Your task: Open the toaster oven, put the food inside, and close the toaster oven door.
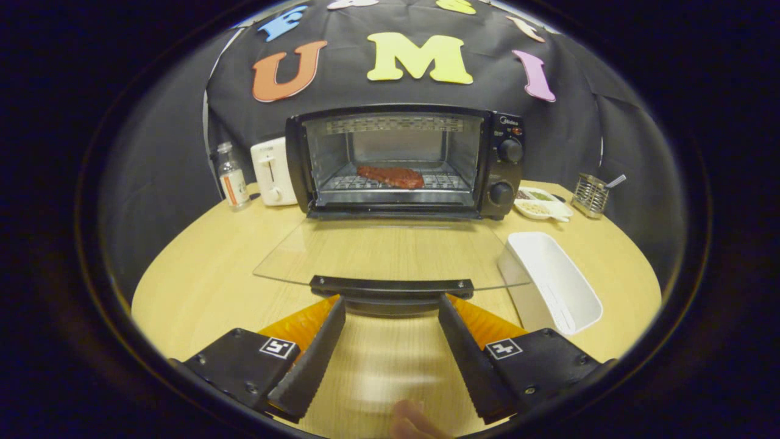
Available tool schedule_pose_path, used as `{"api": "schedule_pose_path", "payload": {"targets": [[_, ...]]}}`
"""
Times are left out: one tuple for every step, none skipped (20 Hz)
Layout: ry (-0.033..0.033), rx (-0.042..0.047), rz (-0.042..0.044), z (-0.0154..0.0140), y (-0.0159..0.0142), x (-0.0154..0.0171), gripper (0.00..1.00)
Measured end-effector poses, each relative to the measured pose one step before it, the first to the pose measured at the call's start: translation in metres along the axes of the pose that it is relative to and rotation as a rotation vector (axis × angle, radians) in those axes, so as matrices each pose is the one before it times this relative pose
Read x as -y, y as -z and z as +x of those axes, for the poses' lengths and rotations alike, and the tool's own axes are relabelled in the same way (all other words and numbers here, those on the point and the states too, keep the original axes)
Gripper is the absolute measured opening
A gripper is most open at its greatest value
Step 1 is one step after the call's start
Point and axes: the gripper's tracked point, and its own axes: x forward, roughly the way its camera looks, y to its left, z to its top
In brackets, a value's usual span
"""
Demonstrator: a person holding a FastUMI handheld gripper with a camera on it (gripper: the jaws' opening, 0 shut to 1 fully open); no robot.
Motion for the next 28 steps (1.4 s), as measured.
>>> {"api": "schedule_pose_path", "payload": {"targets": [[-0.01176, -0.02324, 0.01433, 0.00139, 0.0056, -0.00297, 0.98], [-0.00394, -0.02148, 0.01413, 0.00238, 0.00388, -0.00126, 0.98], [0.00663, -0.01383, 0.00611, 0.00321, 0.00241, 0.00167, 0.98], [0.01815, 0.01669, -0.00247, 0.00071, -0.00433, 0.00367, 0.98], [0.00689, -0.01069, -0.00037, 0.00186, 0.00124, 0.00194, 0.98], [0.00391, 0.00413, -0.00477, 0.00189, -0.00043, -0.00037, 0.98], [0.00365, -0.00571, -0.00657, 0.00275, -0.00057, 0.00076, 0.98], [0.0011, 0.00083, -0.00464, -0.00107, 0.00063, 0.00106, 0.98], [0.00043, 0.00053, -0.00092, -0.00026, -0.00044, 0.00076, 0.98], [0.00077, -0.00033, -0.00107, -0.00012, 0.00046, 0.0004, 0.98], [0.00192, -0.00084, -0.00243, -0.00009, -0.00004, 0.00034, 0.98], [0.00098, 0.00067, -0.00157, 0.00081, -0.00032, 0.00059, 0.98], [0.0014, -0.00007, -0.00001, -0.00021, -0.00046, 0.00032, 0.98], [0.00077, 0.00022, 0.00019, 0.00047, 0.00011, 0.00022, 0.98], [-0.00011, 0.0026, 0.00021, -0.0001, -0.0002, 0.00029, 0.98], [-0.00232, 0.00454, 0.007, 0.00003, -0.00063, 0.00036, 0.98], [-0.0039, 0.00491, 0.00751, 0.00042, -0.00177, -0.00072, 0.98], [-0.00201, 0.00697, 0.00229, 0.0005, -0.00158, 0.00052, 0.98], [0.00211, 0.00613, -0.00295, 0.00084, -0.00208, 0.0005, 0.98], [0.00773, 0.00723, -0.00091, 0.00167, -0.00228, 0.00221, 0.98], [0.00949, 0.00773, -0.00014, 0.00077, -0.00288, 0.00149, 0.98], [0.0017, 0.00719, 0.00121, 0.00133, -0.0022, 0.00034, 0.98], [0.00083, 0.0082, -0.00298, 0.00027, -0.0032, 0.00038, 0.98], [0.00423, 0.01139, -0.00035, -0.00064, -0.00411, 0.00136, 0.98], [0.0042, 0.0085, 0.00576, -0.00068, -0.00488, 0.00181, 0.98], [0.00001, 0.0117, 0.00905, -0.00048, -0.00458, 0.00117, 0.98], [-0.00331, 0.0117, 0.00537, -0.00089, -0.00582, -0.00016, 0.98], [0.00086, 0.01834, 0.00655, -0.00116, -0.00725, 0.0011, 0.98]]}}
